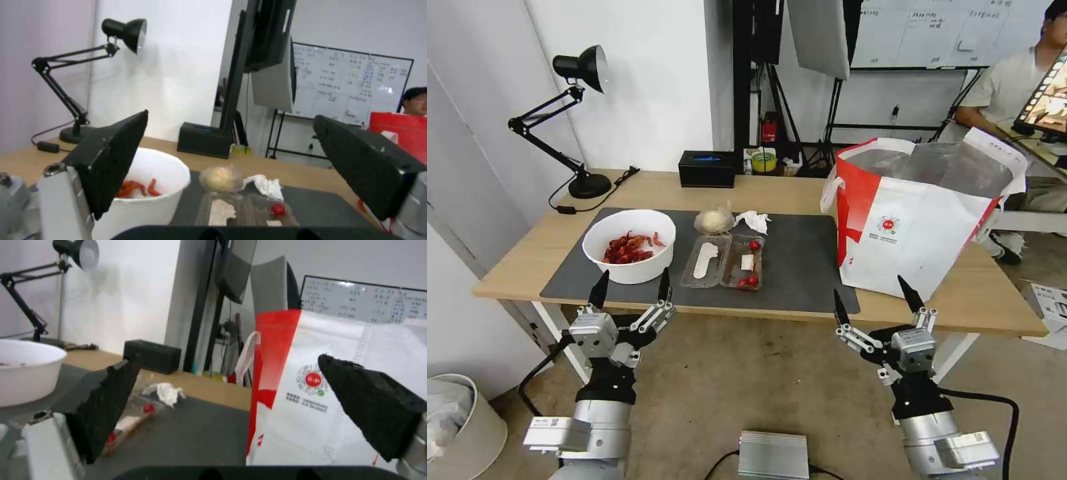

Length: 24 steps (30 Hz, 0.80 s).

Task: Pick up the trash from the table and place it into the takeout bag.

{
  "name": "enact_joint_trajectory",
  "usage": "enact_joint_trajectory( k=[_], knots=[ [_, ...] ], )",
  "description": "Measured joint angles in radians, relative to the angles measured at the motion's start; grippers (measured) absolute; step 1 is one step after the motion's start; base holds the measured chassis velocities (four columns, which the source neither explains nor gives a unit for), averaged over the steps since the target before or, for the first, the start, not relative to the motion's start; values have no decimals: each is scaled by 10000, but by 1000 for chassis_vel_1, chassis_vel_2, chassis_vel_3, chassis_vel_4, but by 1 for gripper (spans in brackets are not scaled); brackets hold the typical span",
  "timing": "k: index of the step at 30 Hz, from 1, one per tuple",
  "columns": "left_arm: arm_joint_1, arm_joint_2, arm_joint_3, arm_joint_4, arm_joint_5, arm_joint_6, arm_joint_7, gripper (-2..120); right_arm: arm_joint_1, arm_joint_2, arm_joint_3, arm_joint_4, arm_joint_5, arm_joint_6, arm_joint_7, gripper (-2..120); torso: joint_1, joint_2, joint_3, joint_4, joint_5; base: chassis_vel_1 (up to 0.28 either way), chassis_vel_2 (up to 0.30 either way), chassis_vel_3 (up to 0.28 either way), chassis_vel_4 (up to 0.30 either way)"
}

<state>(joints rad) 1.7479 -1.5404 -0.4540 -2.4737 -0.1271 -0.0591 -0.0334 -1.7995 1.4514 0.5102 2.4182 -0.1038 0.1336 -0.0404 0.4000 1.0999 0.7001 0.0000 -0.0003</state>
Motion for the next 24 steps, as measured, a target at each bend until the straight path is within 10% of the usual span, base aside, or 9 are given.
enact_joint_trajectory(
  k=[13, 24],
  knots=[
    [24, 108, 1, 353, 119, 491, 129, 100, 206, -73, 40, -398, 445, -409, 77, 100, 0, 0, -1, 0, 3, 0, 0, 0, 0],
    [-493, 498, 333, 622, -2461, 3185, -87, 100, 653, -500, 438, -1154, 1499, -731, -97, 100, 0, 0, -2, 0, 3, 0, 0, 0, 0]
  ],
)
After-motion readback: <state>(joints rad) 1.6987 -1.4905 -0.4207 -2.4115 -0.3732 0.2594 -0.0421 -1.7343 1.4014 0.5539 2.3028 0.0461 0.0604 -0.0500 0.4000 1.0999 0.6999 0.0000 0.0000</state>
